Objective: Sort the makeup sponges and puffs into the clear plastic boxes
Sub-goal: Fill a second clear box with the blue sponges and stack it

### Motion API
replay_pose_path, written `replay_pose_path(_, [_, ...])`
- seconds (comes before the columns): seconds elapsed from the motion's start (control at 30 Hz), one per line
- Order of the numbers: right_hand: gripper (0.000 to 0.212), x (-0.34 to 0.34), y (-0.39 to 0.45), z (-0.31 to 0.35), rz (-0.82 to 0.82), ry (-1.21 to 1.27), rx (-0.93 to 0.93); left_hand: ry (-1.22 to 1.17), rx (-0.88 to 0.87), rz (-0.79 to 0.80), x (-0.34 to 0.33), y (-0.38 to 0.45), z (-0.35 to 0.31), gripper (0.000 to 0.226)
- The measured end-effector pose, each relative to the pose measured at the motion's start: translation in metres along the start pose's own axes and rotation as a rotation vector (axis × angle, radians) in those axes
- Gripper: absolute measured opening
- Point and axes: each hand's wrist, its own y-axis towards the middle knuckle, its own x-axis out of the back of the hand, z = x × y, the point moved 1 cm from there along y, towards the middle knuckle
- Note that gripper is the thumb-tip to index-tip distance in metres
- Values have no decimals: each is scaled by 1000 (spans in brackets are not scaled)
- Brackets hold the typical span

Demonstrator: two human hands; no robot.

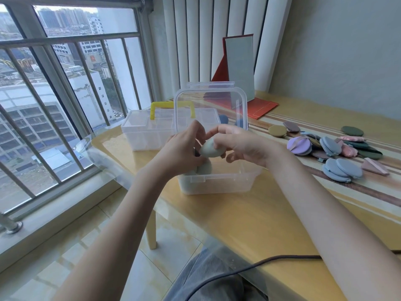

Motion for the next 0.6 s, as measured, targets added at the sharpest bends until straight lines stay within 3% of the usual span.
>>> replay_pose_path(0.2, [43,9,-8,10,7,-220,2,62,13,48,-1,1,2,36])
replay_pose_path(0.43, [29,10,-9,9,54,-360,-2,189,6,70,-1,2,0,17])
replay_pose_path(0.6, [28,8,-12,10,153,-294,20,160,8,36,-1,2,0,15])
